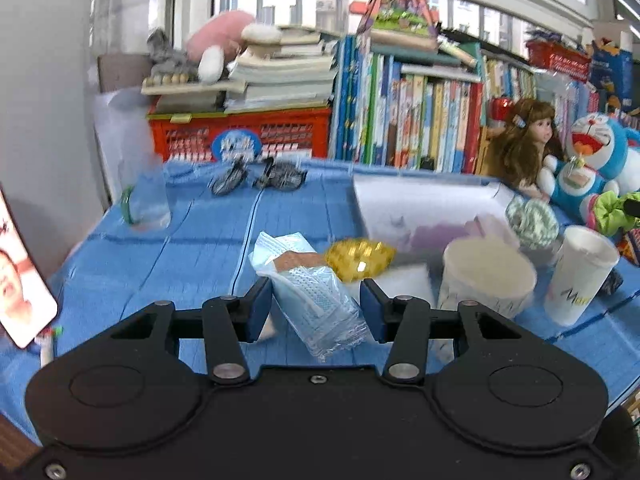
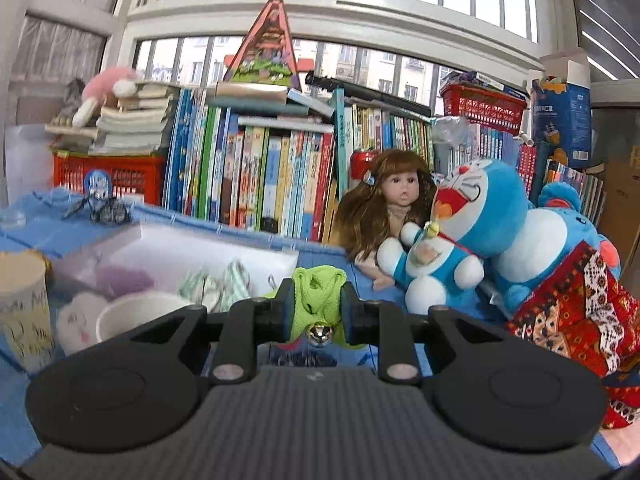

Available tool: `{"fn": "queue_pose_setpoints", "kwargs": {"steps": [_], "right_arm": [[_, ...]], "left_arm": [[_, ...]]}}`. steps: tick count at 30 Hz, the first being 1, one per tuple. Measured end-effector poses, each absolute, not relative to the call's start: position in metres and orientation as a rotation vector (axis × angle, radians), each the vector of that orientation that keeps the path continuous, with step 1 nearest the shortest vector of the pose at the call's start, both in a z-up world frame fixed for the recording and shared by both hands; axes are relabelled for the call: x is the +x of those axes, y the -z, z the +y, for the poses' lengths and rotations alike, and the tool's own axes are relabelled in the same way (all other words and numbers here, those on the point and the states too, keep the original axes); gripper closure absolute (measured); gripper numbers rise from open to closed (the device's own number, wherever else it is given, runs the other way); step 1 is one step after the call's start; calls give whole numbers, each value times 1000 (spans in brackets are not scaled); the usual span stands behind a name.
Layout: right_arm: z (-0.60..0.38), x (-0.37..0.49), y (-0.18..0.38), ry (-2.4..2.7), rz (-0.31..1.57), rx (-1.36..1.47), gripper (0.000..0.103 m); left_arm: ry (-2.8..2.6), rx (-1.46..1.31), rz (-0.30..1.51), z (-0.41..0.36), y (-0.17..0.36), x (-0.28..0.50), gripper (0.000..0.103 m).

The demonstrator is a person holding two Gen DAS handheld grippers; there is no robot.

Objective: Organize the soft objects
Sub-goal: 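Lift the packet with the left tool while the right tool lifts the scrunchie toward the tray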

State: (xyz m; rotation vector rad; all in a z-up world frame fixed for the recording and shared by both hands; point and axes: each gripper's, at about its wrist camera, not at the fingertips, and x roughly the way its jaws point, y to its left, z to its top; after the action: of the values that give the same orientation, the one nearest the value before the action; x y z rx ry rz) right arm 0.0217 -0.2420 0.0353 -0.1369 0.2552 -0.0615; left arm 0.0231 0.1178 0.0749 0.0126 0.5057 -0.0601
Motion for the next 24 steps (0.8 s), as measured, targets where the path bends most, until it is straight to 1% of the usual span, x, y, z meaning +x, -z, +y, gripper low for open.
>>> {"fn": "queue_pose_setpoints", "kwargs": {"steps": [10, 17, 24], "right_arm": [[-237, 46, -73, -12, 241, -78, 75], [-226, 68, -92, -77, 258, -56, 75], [-208, 97, -99, -141, 314, -56, 75]], "left_arm": [[191, -27, 507, 100, -121, 72, 57], [241, -30, 544, 76, -139, 117, 57], [306, -31, 572, 51, -144, 157, 57]]}}
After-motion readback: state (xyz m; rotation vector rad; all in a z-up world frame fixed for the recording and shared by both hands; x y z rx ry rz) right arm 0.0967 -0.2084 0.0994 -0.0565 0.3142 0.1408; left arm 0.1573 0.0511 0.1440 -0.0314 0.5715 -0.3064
